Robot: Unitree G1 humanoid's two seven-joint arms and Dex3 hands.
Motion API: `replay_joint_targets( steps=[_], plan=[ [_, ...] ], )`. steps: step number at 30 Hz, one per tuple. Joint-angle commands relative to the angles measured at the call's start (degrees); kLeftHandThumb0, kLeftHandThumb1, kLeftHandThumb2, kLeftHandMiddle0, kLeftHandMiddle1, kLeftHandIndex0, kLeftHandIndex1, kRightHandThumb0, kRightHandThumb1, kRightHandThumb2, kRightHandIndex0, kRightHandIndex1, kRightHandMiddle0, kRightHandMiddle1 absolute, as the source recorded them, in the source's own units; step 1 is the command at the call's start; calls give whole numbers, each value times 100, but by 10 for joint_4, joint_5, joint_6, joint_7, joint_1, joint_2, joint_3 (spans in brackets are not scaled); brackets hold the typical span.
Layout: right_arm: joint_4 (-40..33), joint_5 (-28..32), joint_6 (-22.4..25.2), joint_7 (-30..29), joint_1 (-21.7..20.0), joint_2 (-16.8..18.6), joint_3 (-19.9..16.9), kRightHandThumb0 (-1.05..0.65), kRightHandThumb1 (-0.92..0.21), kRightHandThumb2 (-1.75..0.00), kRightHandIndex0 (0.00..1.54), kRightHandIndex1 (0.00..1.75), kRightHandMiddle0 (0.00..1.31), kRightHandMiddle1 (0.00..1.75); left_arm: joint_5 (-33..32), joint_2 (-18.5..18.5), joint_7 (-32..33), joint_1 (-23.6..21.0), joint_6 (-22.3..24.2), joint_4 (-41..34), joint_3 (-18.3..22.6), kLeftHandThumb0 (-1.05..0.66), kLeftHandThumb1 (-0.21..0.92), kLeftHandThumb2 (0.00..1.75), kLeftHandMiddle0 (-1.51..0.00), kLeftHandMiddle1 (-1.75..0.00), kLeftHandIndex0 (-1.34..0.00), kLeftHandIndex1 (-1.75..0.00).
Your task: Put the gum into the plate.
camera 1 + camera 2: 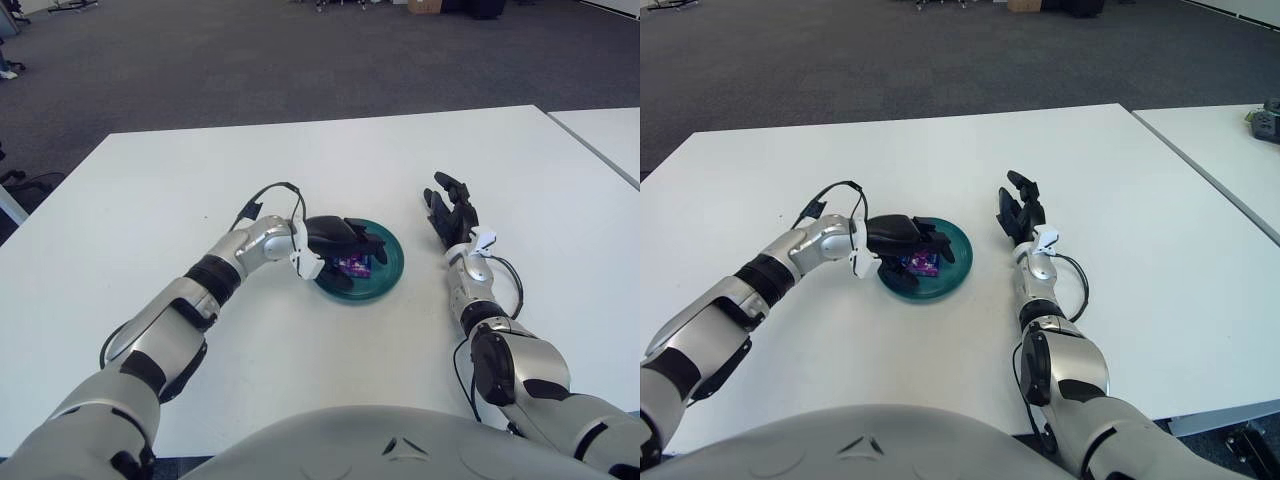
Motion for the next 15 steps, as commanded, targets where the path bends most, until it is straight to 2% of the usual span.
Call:
replay_joint_targets(
  steps=[1,7,11,14,15],
  plan=[
    [30,1,26,-8,40,19,0,-50,-92,-50,39,1,0,81,-1,18,15,16,-1,-20,21,-105,92,45,-2,-1,0,-7],
    [32,13,38,17,39,17,-8,-51,-92,-53,36,0,0,79,-8,25,45,41,2,-52,55,-105,92,42,0,0,0,-1],
    [33,13,42,28,39,13,-8,-55,-92,-57,35,0,0,75,-40,20,62,43,-17,-40,82,-105,92,36,0,0,0,0],
    [35,11,45,35,39,9,-7,-56,-92,-60,35,0,0,73,-85,24,47,44,-22,-37,101,-105,92,30,0,0,0,0],
    [36,10,47,38,39,8,-7,-56,-92,-60,35,0,0,72,-120,28,29,51,-19,-44,110,-105,92,29,0,0,0,0]
  ],
)
